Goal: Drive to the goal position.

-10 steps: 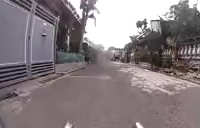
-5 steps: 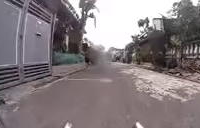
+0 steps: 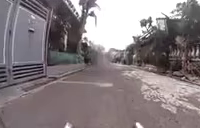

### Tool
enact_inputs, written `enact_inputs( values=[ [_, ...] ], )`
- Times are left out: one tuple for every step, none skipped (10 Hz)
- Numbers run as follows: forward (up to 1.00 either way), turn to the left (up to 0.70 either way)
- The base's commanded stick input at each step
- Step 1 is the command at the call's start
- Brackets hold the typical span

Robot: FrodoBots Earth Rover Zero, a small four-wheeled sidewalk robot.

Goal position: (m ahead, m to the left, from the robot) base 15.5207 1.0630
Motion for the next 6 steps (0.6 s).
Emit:
enact_inputs(
  values=[
    [0.70, 0.00],
    [0.70, 0.00],
    [0.70, 0.00],
    [0.70, 0.00],
    [0.70, 0.00],
    [0.70, 0.00]
  ],
)
